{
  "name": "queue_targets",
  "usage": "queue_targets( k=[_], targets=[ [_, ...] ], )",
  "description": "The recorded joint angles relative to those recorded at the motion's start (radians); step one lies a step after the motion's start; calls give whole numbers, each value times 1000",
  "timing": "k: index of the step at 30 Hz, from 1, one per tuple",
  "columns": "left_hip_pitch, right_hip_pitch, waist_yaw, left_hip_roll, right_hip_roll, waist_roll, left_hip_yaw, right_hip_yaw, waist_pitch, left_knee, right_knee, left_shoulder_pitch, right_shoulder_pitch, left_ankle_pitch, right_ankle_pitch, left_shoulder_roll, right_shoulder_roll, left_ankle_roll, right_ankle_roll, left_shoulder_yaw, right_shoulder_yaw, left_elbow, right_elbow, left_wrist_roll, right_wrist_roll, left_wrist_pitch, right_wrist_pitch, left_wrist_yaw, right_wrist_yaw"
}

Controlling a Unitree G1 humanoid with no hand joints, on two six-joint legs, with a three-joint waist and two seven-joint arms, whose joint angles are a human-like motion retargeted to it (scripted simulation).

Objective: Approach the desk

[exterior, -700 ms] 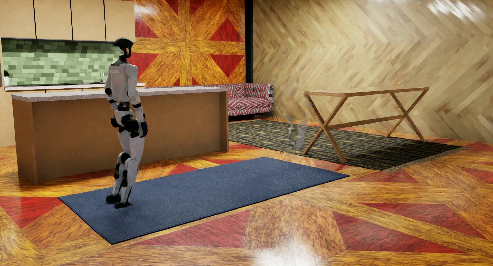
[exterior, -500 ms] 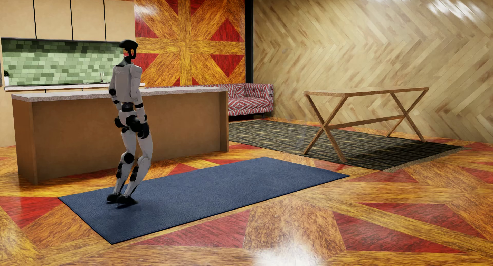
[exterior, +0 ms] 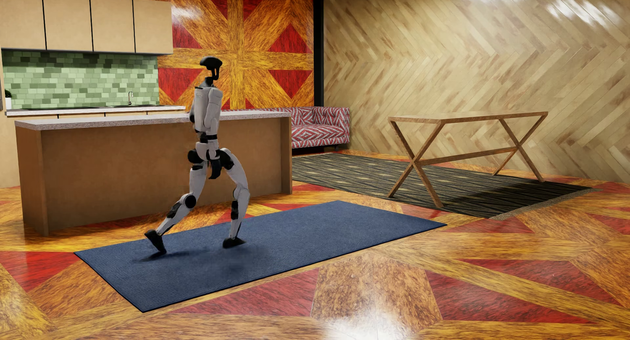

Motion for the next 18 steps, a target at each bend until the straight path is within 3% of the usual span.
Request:
queue_targets(
  k=[1, 3, 4, 5, 8, 9, 11, 12, 14, 15, 16, 17, 18],
  targets=[
    [-79, 55, 56, 4, 30, 0, 0, 0, 11, 181, -7, 13, -12, 126, -35, 8, 6, 0, 0, -43, -22, 9, -5, 0, 0, 0, 0, 0, 0],
    [-312, 187, 124, 0, 50, -18, 0, 0, 18, 573, -53, 47, -41, 122, -98, 19, 12, 0, 0, -76, -28, 26, -64, 0, 0, 0, 0, 0, 0],
    [-414, 269, 205, -28, 50, -39, 0, 0, 30, 643, -106, 72, -57, 119, -100, 11, 16, 0, 0, -25, -47, 35, -107, 0, 0, 0, 0, 0, 0],
    [-516, 348, 270, -41, 48, -55, 0, 0, 30, 616, -165, 104, -75, 123, -106, 22, 10, 0, 0, -4, -38, 16, -151, 0, 0, 0, 0, 0, 0],
    [-672, 624, 423, -72, 15, -95, 0, 0, 40, 111, -334, 149, -102, 340, -143, 44, -10, 0, 0, -51, -90, 42, -262, 0, 0, 0, 0, 0, 0],
    [-707, 687, 458, -69, 12, -96, 0, 0, 31, -67, -367, 169, -123, 275, -183, 49, -22, 0, 0, -47, -92, 33, -290, 0, 0, 0, 0, 0, 0],
    [-744, 799, 479, -71, 14, -100, 0, 0, 10, -256, -392, 190, -168, -179, -263, 44, -38, 0, 0, -53, -100, 64, -306, 0, 0, 0, 0, 0, 0],
    [-768, 825, 510, -60, 11, -102, 0, 0, 7, -244, -376, 194, -176, -230, -278, 45, -32, 0, 0, -74, -126, 71, -295, 0, 0, 0, 0, 0, 0],
    [-830, 866, 540, -90, -21, -134, 0, 0, 9, -143, -297, 204, -168, 187, -171, 40, -11, 0, 0, -91, -152, 84, -250, 0, 0, 0, 0, 0, 0],
    [-831, 859, 548, -118, -56, -165, 0, 0, 14, -56, -196, 197, -142, 300, -20, 37, 11, 0, 0, -105, -163, 100, -217, 0, 0, 0, 0, 0, 0],
    [-779, 823, 524, -148, -79, -180, 0, 0, 13, -18, -30, 196, -109, 298, 183, 39, 26, 0, 0, -110, -145, 111, -180, 0, 0, 0, 0, 0, 0],
    [-734, 723, 493, -179, -91, -179, 0, 0, 4, 7, 177, 196, -79, 280, 310, 31, 33, 0, 0, -78, -130, 115, -164, 0, 0, 0, 0, 0, 0],
    [-654, 631, 458, -203, -112, -187, 0, 0, 16, -3, 379, 182, -61, 229, 234, 39, 31, 0, 0, -80, -83, 87, -151, 0, 0, 0, 0, 0, 0]
  ],
)
